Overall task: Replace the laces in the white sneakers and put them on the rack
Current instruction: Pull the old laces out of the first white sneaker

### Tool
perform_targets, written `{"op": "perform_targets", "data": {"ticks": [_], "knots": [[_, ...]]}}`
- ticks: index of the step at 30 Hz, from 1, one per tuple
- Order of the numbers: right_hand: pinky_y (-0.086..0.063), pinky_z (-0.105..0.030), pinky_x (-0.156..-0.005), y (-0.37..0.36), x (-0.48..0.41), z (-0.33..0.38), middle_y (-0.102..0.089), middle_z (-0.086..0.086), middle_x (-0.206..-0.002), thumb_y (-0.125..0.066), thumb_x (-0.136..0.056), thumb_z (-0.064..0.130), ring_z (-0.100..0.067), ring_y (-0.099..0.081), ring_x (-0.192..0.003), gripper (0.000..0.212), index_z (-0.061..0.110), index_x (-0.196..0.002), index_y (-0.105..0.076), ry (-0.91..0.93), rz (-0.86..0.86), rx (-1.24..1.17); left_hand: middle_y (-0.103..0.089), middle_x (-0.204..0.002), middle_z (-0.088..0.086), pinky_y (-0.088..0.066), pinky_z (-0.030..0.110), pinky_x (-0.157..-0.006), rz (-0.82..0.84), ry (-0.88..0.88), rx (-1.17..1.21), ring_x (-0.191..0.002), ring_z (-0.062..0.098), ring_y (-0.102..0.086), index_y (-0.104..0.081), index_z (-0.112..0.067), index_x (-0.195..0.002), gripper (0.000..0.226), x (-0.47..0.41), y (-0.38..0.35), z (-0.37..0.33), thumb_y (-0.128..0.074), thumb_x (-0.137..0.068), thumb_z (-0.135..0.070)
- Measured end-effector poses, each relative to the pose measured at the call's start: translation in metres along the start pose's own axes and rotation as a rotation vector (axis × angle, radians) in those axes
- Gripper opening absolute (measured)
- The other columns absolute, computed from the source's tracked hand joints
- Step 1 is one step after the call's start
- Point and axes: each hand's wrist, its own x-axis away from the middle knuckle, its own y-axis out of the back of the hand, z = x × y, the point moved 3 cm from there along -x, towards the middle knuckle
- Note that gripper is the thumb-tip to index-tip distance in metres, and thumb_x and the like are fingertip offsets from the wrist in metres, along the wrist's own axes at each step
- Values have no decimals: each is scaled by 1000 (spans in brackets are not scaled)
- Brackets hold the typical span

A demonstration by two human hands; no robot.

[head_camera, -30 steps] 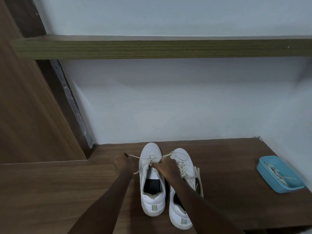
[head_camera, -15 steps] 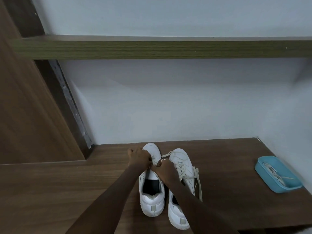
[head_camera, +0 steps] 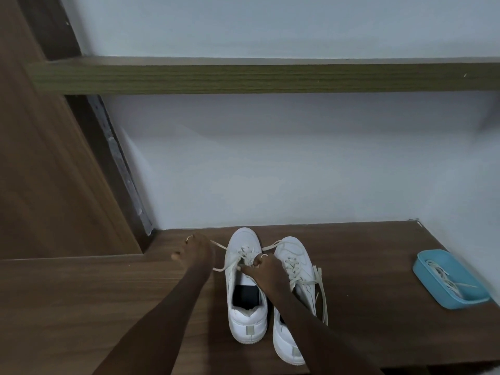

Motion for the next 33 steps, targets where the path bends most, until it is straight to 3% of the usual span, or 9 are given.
{"op": "perform_targets", "data": {"ticks": [2, 5, 8, 13, 18, 22, 27, 29, 33], "knots": [[-39, -28, -61, 3, 1, 0, -51, 2, -61, -65, -81, 51, -14, -52, -65, 45, 21, -55, -44, -25, 27, -94, -60, -108, 5, -35, 36, -93, 36, 11, 56, -104, 24, -55, -55, -12, -101, 17, 2, -7, -1, -45, -89, -14], [-49, -30, -79, 7, -5, -4, -69, -4, -84, -58, -88, 18, -19, -64, -86, 15, 19, -73, -63, -69, 38, -128, -55, -120, 1, -30, 40, -98, 80, -95, 169, -117, 23, -47, -54, -21, -117, 31, 10, -10, -15, -44, -89, -12], [-49, -29, -82, 12, -11, -4, -70, -7, -90, -44, -81, -5, -24, -66, -92, 30, 13, -80, -67, -119, 17, -177, -51, -130, -10, -28, 46, -102, 174, -349, 18, -125, 17, -41, -51, -38, -124, 33, 16, -13, -35, -40, -94, -30], [-38, -19, -44, 24, -20, 3, -57, -5, -66, -44, -85, -5, -14, -53, -53, 20, 8, -72, -53, -377, 118, -662, -58, -124, -9, -26, 44, -98, 157, -435, -193, -128, 18, -37, -64, -34, -114, 30, 28, -11, -50, -40, -97, -39], [-27, -19, -42, 38, -32, -3, -42, -2, -51, -50, -86, 0, -8, -33, -36, 26, 7, -61, -49, -453, 108, -859, -58, -120, -4, -28, 42, -94, 148, -401, -181, -124, 19, -39, -63, -21, -111, 27, 29, -10, -54, -41, -97, -28], [-30, -18, -40, 42, -41, -15, -44, -2, -55, -52, -87, -2, -6, -36, -37, 14, 9, -78, -54, -454, 8, -866, -55, -125, -3, -29, 42, -96, 110, -355, -183, -126, 20, -39, -55, -20, -119, 28, 33, -11, -45, -39, -97, -25], [-30, -16, -37, 29, -44, -27, -45, 0, -48, -48, -86, -5, -7, -39, -38, 23, 5, -66, -53, -433, 90, -639, -59, -116, -3, -29, 41, -96, 53, -121, 14, -117, 18, -46, -59, -22, -110, 25, 27, -9, -22, -39, -95, -21], [-35, -20, -43, 23, -46, -27, -50, -5, -56, -53, -84, 0, -12, -44, -45, 8, 1, -77, -58, -388, 90, -492, -61, -112, 2, -30, 39, -95, 10, 18, 148, -113, 21, -49, -61, -17, -105, 23, 20, -10, -7, -42, -93, -20], [-42, -26, -55, 17, -42, -20, -61, -10, -72, -53, -78, 1, -17, -53, -60, 18, -7, -88, -65, -271, 92, -336, -57, -122, 8, -31, 42, -105, 132, 82, 133, -119, 26, -48, -59, -14, -112, 27, 11, -18, 6, -40, -93, -17]]}}
